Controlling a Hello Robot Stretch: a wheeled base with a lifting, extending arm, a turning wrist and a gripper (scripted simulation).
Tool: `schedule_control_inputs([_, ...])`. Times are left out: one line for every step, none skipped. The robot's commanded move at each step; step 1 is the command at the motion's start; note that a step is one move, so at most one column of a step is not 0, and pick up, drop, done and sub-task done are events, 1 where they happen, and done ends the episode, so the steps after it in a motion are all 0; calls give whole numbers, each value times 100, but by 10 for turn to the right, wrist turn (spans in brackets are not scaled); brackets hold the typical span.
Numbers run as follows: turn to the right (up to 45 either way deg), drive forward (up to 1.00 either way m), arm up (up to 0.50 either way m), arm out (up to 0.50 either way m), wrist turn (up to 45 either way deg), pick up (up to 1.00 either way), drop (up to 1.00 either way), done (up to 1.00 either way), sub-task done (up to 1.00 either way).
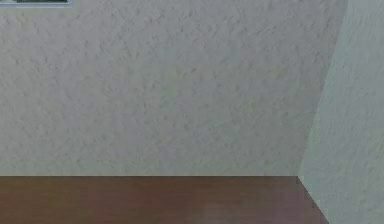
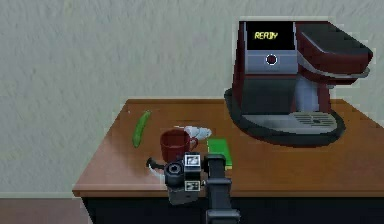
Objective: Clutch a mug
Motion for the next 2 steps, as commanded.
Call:
schedule_control_inputs([0, 0, 10, 0, 0, 0, 0, 0, 0])
schedule_control_inputs([0, 0, 0, 0, 0, 0, 0, 100, 0])
